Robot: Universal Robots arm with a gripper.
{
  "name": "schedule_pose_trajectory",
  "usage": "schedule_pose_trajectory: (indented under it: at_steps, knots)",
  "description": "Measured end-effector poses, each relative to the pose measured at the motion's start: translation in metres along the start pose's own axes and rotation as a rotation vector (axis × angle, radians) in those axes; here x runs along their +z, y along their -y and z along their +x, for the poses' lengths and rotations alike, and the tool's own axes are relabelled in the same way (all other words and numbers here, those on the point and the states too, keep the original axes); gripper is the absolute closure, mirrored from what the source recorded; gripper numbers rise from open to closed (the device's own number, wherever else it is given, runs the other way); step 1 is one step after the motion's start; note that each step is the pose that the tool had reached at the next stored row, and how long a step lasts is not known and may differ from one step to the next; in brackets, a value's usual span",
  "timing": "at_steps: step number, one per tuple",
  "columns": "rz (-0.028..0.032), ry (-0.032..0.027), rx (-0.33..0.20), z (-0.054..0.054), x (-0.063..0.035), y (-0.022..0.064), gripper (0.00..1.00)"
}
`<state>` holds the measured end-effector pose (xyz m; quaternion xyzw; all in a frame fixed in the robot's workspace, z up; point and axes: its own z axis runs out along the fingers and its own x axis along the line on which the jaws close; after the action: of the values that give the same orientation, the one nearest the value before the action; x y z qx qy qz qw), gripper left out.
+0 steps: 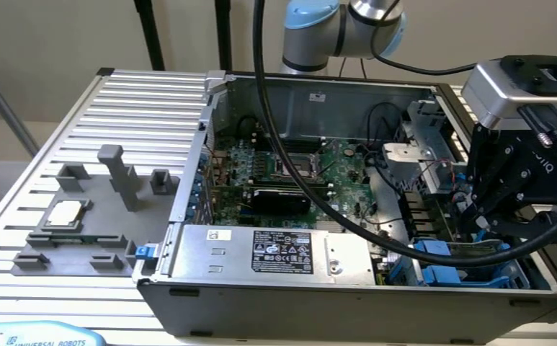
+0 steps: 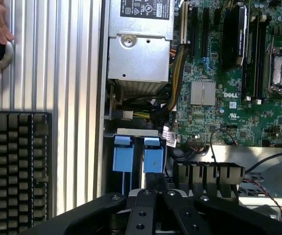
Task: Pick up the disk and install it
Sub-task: 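Insert the first disk wire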
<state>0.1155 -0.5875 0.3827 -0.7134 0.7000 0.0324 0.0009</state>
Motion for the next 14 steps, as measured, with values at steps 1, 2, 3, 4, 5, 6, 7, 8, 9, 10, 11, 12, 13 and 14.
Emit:
schedule_pose_trajectory:
  at_steps: [1, 2, 3, 4, 5, 6, 7, 8, 9, 10, 11, 12, 13, 14]
  knots:
    - [0.0, 0.0, 0.0, 0.0, 0.0, 0.0, 0.89]
    - [0.0, 0.0, 0.0, 0.0, 0.0, 0.0, 0.89]
    - [0.0, 0.0, 0.0, 0.0, 0.0, 0.0, 0.89]
    - [0.0, 0.0, 0.0, 0.0, 0.0, 0.0, 0.89]
    - [0.0001, -0.0002, 0.0, -0.001, 0.0, 0.0, 0.89]
    - [0.0001, -0.0004, 0.0, -0.002, 0.0001, 0.0003, 0.89]
    - [0.0001, -0.0004, 0.0, -0.004, 0.0001, 0.0013, 0.89]
    - [0.0001, -0.0002, 0.0, -0.005, 0.0002, 0.0029, 0.89]
    - [0.0001, -0.0003, 0.0, -0.006, 0.0001, 0.0047, 0.89]
    - [0.0001, -0.0004, 0.0, -0.008, 0.0, 0.0067, 0.89]
    - [0.0001, -0.0002, 0.0, -0.009, 0.0001, 0.0089, 0.89]
    - [0.0001, -0.0003, 0.0, -0.011, 0.0, 0.0115, 0.89]
    - [0.0001, -0.0002, 0.0, -0.012, 0.0, 0.0141, 0.89]
    - [0.0001, -0.0003, 0.0, -0.013, -0.0002, 0.0172, 0.89]
